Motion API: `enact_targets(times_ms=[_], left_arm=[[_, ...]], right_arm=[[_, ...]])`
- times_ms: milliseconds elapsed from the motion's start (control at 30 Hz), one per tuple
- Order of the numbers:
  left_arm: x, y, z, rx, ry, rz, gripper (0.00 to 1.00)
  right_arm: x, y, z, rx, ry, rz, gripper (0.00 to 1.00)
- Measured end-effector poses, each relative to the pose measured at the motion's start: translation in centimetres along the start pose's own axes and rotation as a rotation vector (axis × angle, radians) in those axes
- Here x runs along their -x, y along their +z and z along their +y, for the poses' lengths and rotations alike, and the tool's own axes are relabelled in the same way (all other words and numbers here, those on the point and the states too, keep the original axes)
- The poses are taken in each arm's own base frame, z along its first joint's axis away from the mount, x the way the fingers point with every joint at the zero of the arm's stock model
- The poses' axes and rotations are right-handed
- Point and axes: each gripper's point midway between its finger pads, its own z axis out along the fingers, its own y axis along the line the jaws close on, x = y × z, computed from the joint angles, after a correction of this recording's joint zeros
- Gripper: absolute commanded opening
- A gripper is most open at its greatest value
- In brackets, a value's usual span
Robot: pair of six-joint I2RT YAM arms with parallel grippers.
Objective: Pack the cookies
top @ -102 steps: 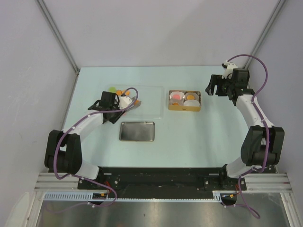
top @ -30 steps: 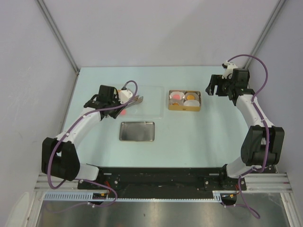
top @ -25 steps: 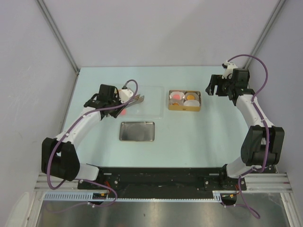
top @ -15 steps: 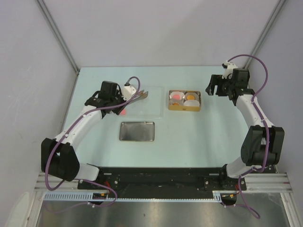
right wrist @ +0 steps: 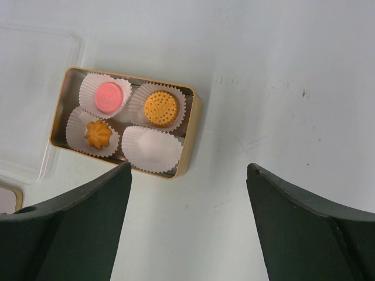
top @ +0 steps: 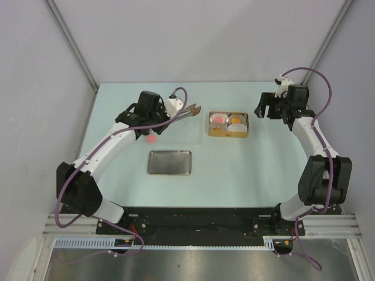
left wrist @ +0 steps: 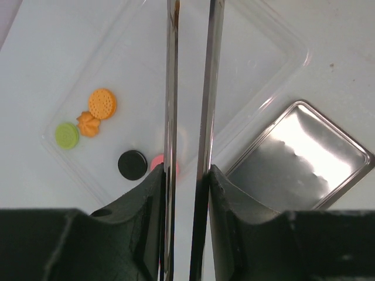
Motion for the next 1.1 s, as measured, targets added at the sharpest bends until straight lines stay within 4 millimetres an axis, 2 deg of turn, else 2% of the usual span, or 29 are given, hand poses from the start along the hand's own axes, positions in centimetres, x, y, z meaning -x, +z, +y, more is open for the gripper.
enact_targets(times_ms=[733, 1100], left_arm=[[8.2, 4.9, -5.3, -0.124, 0.104, -0.052, 0.38], [9.9, 7.7, -8.7, -0.184, 0.156, -0.035, 0.38]], right_arm=[[0.1, -0.2, -0.7, -0.014, 0.009, -0.003, 0.84], [0.1, -0.3, -1.3, -0.024, 0.016, -0.006, 0.84]])
